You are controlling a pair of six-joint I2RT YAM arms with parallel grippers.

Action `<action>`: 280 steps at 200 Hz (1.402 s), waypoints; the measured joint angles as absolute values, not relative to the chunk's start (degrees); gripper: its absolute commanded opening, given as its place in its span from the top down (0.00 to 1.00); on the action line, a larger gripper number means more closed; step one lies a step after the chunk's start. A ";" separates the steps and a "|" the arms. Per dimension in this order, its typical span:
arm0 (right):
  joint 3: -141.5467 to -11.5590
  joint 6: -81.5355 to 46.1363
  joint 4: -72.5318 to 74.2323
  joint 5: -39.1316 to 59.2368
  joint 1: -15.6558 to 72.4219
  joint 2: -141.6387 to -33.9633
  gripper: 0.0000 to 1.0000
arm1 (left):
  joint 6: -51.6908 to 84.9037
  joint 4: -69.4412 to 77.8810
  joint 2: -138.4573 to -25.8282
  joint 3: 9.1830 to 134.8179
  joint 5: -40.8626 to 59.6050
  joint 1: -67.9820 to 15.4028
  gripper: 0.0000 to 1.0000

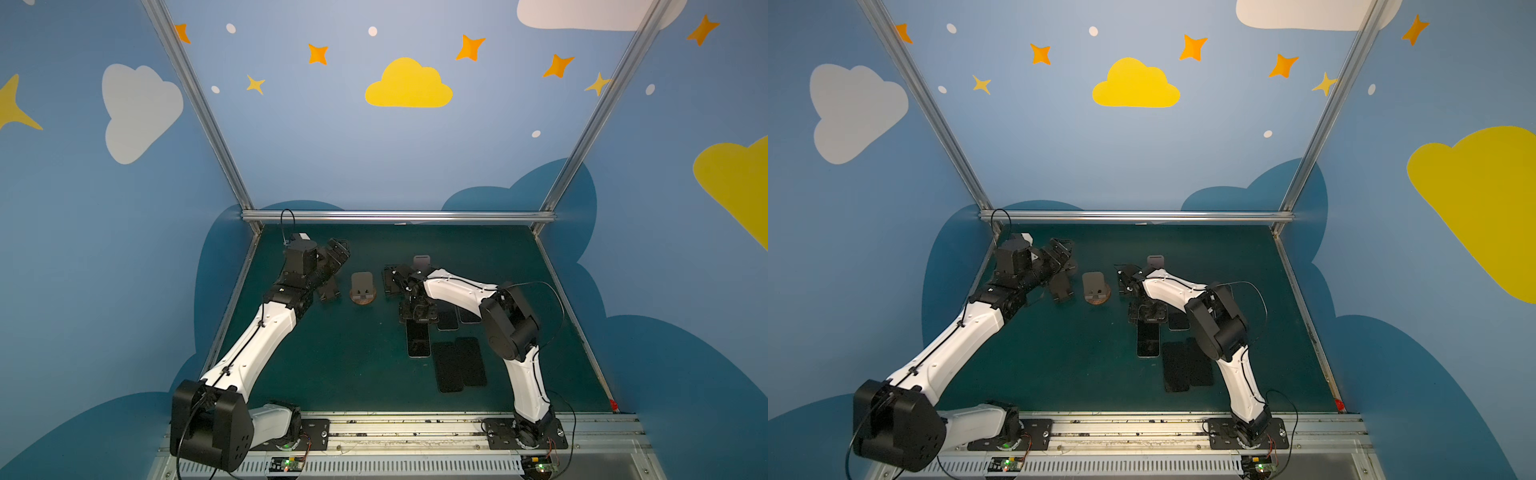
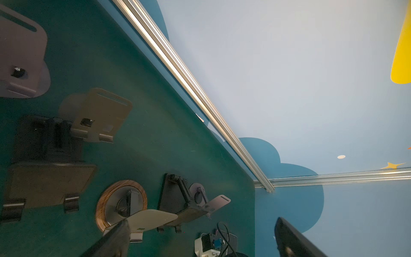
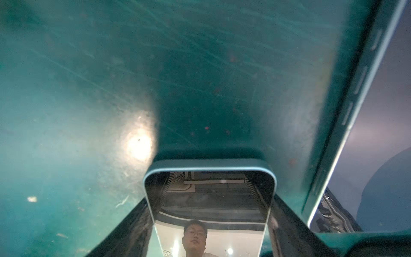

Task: Remove the phone from the phone stand

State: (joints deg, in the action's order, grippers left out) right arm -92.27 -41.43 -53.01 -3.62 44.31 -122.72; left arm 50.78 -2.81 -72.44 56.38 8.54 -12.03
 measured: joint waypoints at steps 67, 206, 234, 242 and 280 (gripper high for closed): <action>-91.98 -39.83 -50.04 -6.57 44.58 -119.42 0.13 | 48.56 -2.81 -71.42 56.38 8.27 -12.03 0.00; -74.94 -22.79 -40.10 -20.03 46.72 -72.05 0.10 | 26.11 -11.68 -48.56 59.70 -8.84 -15.81 0.00; -60.90 -15.92 -26.50 -25.76 48.82 -60.14 0.09 | 26.13 -15.16 -40.53 55.57 -14.00 -15.86 0.00; -56.49 -13.98 -21.56 -26.39 48.88 -57.69 0.10 | 26.44 -15.35 -38.74 53.41 -16.01 -15.88 0.00; -41.21 -5.17 -3.27 -27.81 47.51 -52.36 0.10 | 18.57 -10.07 -34.20 37.45 -20.71 -15.88 0.00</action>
